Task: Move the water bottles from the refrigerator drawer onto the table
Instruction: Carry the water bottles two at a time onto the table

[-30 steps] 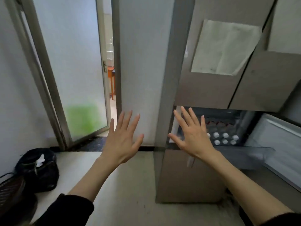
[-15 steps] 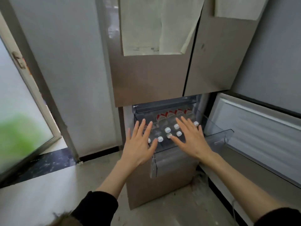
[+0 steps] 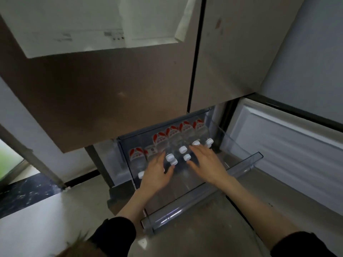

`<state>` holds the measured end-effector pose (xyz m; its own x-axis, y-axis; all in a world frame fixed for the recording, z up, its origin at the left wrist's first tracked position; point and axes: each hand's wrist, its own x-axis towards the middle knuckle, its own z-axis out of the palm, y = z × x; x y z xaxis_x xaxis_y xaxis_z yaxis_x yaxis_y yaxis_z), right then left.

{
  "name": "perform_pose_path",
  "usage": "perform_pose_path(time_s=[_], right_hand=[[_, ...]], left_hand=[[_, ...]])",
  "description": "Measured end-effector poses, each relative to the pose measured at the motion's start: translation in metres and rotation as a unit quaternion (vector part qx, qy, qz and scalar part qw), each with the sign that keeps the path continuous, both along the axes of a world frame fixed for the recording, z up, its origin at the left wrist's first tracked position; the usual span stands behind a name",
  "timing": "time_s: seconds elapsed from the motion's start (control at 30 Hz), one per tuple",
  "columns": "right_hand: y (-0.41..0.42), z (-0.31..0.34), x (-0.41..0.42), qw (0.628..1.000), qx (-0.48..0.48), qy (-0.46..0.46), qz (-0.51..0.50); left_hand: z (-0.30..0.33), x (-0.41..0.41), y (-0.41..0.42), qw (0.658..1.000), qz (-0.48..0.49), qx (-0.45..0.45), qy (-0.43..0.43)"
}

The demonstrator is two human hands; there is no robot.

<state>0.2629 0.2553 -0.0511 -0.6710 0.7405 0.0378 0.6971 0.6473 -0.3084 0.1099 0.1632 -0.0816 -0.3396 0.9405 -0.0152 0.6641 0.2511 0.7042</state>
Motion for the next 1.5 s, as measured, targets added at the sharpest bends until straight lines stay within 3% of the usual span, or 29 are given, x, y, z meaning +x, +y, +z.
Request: perform_pose_path(time_s=[0.13,0.27,0.37,0.43,0.53,0.6,0.77,1.07,1.3,1.5], right_hand=[[0.044,-0.010,-0.020,0.989,-0.145,0.001,-0.014],[0.077,-0.029,-0.039,0.964,-0.264,-0.006,-0.028],[0.090,-0.043,-0.053,0.941,-0.329,0.017,-0.081],[0.095,-0.050,-0.062,0.902,-0.408,0.062,-0.125],[0.101,-0.053,-0.071,0.797,-0.545,0.156,-0.209],[0.106,-0.054,-0.073,0.770,-0.569,0.177,-0.227],[0.111,-0.045,-0.066,0.796,-0.556,0.149,-0.186],[0.094,-0.008,-0.027,0.940,-0.312,0.117,-0.071],[0.085,0.051,-0.007,0.983,-0.097,0.158,-0.004],[0.073,0.080,-0.011,0.987,-0.023,0.153,0.053]], left_hand=[[-0.014,-0.002,0.036,0.989,0.095,-0.020,-0.108],[-0.020,0.002,0.065,0.915,0.256,-0.058,-0.305],[-0.023,0.004,0.079,0.866,0.314,-0.062,-0.383],[-0.024,0.008,0.086,0.833,0.347,-0.053,-0.428],[-0.028,0.013,0.093,0.787,0.377,-0.041,-0.486],[-0.029,0.015,0.098,0.779,0.389,-0.031,-0.492],[-0.026,0.016,0.092,0.811,0.414,-0.025,-0.413],[0.009,0.035,0.043,0.917,0.389,0.001,-0.082],[0.059,0.036,0.023,0.920,0.379,0.085,0.061],[0.081,0.036,0.002,0.926,0.349,0.075,0.124]])
